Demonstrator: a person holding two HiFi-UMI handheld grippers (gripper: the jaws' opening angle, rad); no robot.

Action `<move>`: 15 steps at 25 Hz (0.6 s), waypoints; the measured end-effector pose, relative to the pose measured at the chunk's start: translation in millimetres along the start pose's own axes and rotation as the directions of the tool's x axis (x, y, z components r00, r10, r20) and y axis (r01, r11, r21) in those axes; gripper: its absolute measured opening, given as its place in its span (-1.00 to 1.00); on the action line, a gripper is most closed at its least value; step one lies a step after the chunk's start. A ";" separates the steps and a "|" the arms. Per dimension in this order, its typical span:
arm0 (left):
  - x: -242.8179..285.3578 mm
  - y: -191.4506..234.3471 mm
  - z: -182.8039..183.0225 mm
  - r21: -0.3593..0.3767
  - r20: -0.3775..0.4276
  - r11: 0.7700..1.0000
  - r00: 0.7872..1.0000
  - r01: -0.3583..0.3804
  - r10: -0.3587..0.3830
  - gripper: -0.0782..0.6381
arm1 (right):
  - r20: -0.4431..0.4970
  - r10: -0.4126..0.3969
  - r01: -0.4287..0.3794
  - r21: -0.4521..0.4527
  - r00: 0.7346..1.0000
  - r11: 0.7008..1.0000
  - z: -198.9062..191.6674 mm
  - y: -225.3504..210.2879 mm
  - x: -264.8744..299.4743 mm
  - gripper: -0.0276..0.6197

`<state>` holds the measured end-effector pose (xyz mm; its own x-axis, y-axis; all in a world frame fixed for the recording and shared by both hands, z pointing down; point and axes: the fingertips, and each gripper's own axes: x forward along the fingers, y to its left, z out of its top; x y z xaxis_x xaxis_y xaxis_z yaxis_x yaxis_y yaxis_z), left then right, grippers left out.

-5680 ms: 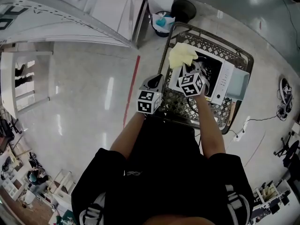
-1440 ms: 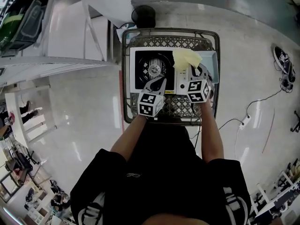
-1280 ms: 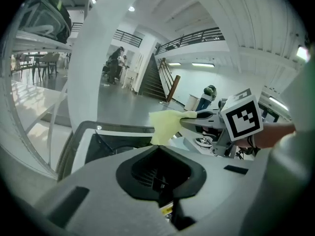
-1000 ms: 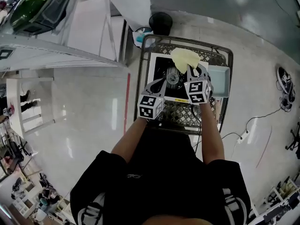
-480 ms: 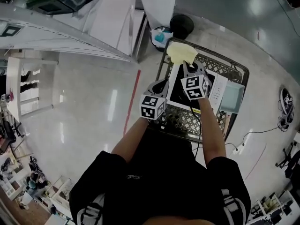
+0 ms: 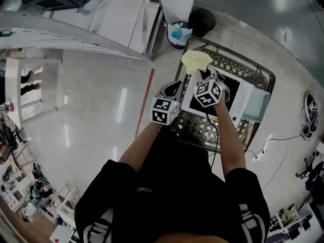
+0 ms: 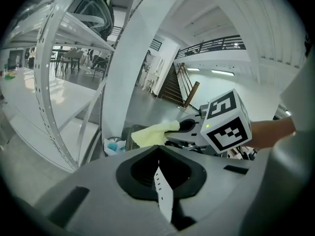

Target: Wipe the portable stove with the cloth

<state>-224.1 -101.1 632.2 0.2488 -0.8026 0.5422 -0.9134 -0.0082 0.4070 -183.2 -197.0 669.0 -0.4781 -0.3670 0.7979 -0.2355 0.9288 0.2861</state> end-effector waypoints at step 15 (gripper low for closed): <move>21.3 -32.4 -9.7 0.028 -0.050 0.999 0.998 0.046 -0.044 -0.73 | -0.023 -0.072 0.075 0.124 0.997 0.989 -37.5 -34.2 -13.5 -0.84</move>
<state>-186.1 -112.1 637.7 0.3049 -0.7706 0.5597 -0.9096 -0.0614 0.4110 -137.0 -221.9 668.4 -0.4402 -0.4320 0.7871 -0.3737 0.8853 0.2769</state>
